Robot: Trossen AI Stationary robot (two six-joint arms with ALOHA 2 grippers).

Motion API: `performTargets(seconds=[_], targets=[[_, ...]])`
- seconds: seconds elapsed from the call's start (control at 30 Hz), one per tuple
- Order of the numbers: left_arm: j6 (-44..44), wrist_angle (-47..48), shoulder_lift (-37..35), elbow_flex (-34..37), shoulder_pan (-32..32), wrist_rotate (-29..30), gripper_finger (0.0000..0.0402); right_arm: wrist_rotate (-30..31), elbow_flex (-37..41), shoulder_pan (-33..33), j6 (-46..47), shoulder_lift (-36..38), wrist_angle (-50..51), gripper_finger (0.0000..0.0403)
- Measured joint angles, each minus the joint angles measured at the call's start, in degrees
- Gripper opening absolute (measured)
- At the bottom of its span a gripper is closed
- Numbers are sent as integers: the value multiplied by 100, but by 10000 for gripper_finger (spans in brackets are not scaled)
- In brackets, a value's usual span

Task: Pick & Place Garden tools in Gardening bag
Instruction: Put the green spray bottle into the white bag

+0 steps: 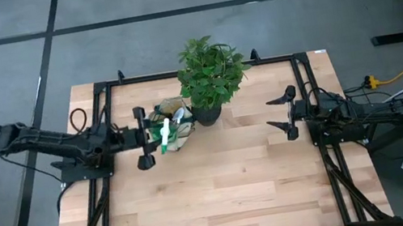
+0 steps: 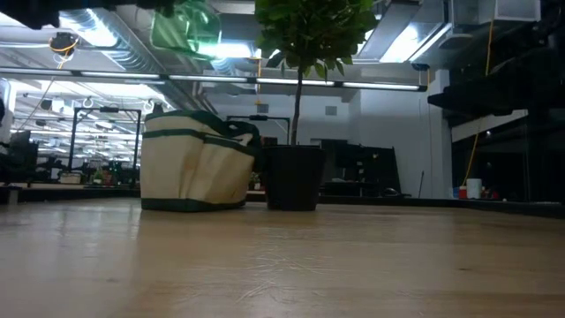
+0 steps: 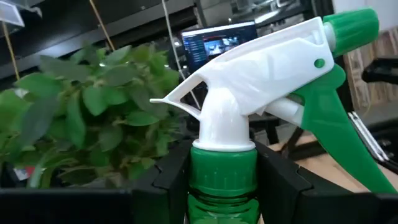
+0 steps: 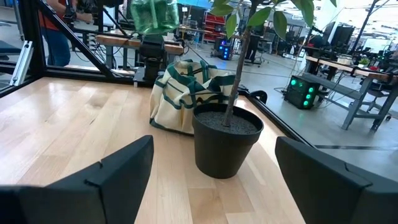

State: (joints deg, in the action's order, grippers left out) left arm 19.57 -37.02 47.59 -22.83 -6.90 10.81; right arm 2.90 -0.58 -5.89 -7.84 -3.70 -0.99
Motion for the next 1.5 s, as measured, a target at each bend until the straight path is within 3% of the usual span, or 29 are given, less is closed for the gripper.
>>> performTargets(seconds=[0.33,0.53,0.63,0.97,1.5], targets=[[-776,-209,5,2,1525,-1276,141,0,0,0,2,0,0,341],[-787,-205,97,2,1994,-1429,141,0,0,0,2,0,0,341],[-789,-291,272,2,2098,-1671,141,0,0,-1,2,0,0,341],[-613,-1171,1099,4,2097,-1696,141,0,0,0,2,0,0,341],[-96,-1623,1754,4,2094,-1835,141,0,0,-1,2,-2,0,341]])
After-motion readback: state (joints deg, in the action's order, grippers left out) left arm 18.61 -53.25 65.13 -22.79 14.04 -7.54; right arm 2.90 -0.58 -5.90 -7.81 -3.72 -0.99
